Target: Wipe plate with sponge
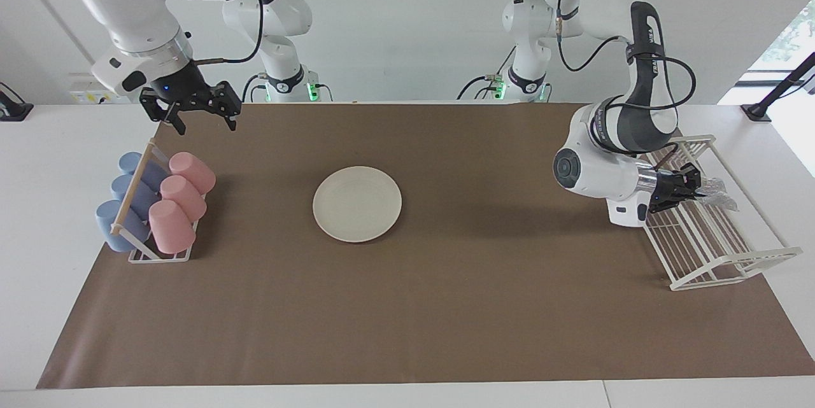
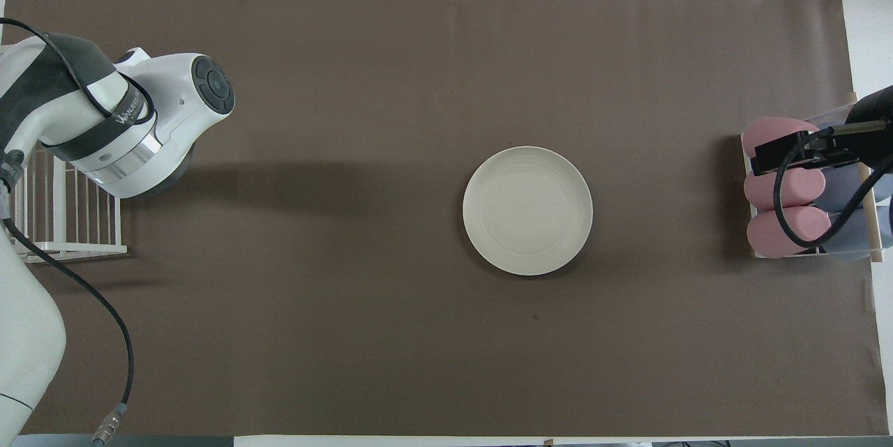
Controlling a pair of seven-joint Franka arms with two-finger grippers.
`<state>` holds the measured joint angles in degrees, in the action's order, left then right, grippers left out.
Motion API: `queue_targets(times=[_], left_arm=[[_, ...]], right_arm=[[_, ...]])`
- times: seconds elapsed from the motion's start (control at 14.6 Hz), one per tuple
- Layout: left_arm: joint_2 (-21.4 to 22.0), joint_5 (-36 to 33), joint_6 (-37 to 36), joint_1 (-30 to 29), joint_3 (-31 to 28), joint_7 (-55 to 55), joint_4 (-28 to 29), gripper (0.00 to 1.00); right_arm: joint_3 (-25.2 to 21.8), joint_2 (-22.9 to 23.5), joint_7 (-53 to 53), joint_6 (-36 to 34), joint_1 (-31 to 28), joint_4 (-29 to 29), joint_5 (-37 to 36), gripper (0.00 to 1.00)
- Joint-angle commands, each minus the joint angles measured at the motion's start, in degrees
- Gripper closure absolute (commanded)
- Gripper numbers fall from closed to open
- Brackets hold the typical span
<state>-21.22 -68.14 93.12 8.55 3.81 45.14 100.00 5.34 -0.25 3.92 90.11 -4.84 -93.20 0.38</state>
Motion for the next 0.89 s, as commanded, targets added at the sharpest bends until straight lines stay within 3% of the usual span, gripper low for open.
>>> queue_targets(times=[0.0, 0.27, 0.34, 0.41, 0.48, 0.69, 0.82], left_arm=[[-0.49, 1.51, 1.36, -0.46, 0.24, 2.14, -0.69, 1.0], [-0.49, 1.6, 2.95, -1.25, 0.32, 2.68, -0.6, 1.0], [-0.57, 1.6, 3.21, -1.25, 0.32, 2.67, -0.6, 0.84], [-0.57, 1.78, 3.65, -1.25, 0.32, 2.85, -0.6, 0.58], [-0.57, 2.13, 4.0, -1.25, 0.32, 2.85, -0.6, 0.39], [-0.57, 2.22, 4.0, -1.25, 0.32, 2.85, -0.77, 0.31], [-0.49, 2.65, 4.09, -1.25, 0.32, 2.85, -0.77, 0.09]], right_arm=[[0.37, 0.42, -0.67, 0.85, -0.43, 0.04, 0.05, 0.0], [0.54, 0.42, -0.67, 0.15, -0.35, 0.39, -0.03, 0.0], [0.54, 0.42, -0.67, 0.15, -0.35, 0.39, -0.03, 0.0], [0.72, 0.42, -0.67, 0.24, -0.35, 0.39, 0.05, 0.0], [0.81, 0.33, -0.67, 0.32, -0.26, 0.39, 0.05, 0.0], [0.9, 0.07, -0.67, 0.33, -0.26, 0.22, 0.14, 0.0], [0.81, 0.07, -0.76, 0.15, -0.26, 0.22, 0.14, 0.0]])
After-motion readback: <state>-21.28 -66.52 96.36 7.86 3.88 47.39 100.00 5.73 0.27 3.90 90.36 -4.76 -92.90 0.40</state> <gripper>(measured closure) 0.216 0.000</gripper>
